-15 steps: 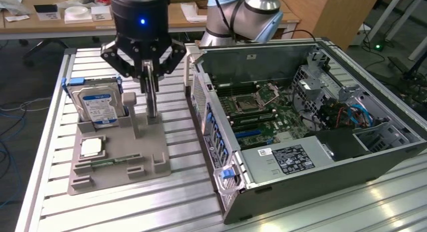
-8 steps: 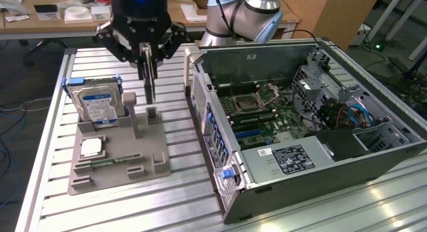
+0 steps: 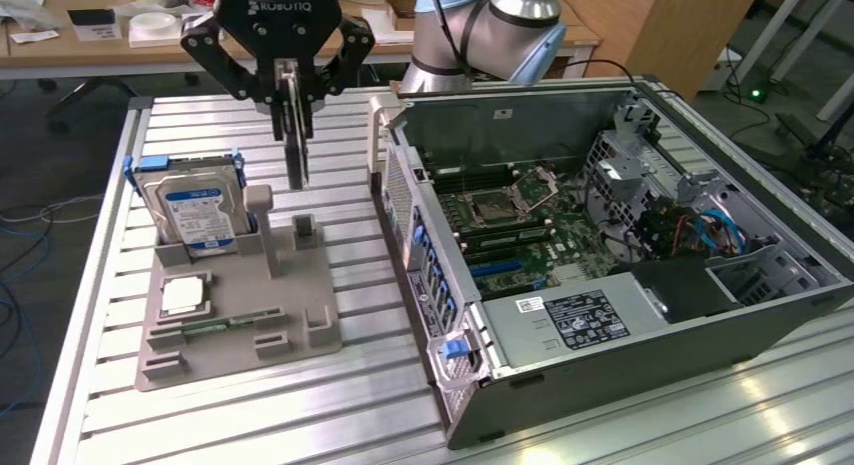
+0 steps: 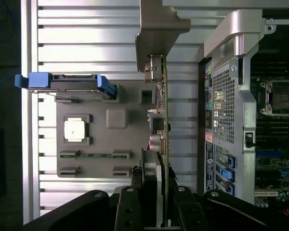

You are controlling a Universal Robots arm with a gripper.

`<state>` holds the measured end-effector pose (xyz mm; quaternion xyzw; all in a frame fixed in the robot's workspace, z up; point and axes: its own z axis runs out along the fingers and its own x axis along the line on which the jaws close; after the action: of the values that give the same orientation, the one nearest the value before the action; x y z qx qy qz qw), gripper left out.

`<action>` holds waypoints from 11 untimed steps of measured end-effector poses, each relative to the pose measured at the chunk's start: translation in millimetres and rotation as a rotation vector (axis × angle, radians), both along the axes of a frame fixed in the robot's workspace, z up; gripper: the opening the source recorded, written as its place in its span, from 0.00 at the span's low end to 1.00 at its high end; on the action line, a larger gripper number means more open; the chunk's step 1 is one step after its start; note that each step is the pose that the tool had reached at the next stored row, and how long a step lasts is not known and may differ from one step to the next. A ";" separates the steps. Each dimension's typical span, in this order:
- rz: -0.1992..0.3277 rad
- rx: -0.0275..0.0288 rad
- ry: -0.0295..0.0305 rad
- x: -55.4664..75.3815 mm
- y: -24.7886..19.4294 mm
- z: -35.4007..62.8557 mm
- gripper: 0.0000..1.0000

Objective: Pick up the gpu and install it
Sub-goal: 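Pick up the gpu and move the gpu toward the slot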

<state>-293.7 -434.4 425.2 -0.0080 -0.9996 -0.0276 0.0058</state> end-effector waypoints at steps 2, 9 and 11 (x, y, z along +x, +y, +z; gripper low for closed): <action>0.000 -0.0001 0.0001 0.7 0.1 0.1 0.28; 0.000 0.0014 0.0001 23.0 0.1 -0.1 0.28; 0.000 0.0012 0.0002 31.7 0.0 -0.1 0.28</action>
<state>-262.1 -434.4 425.0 -0.0081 -0.9996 -0.0282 0.0059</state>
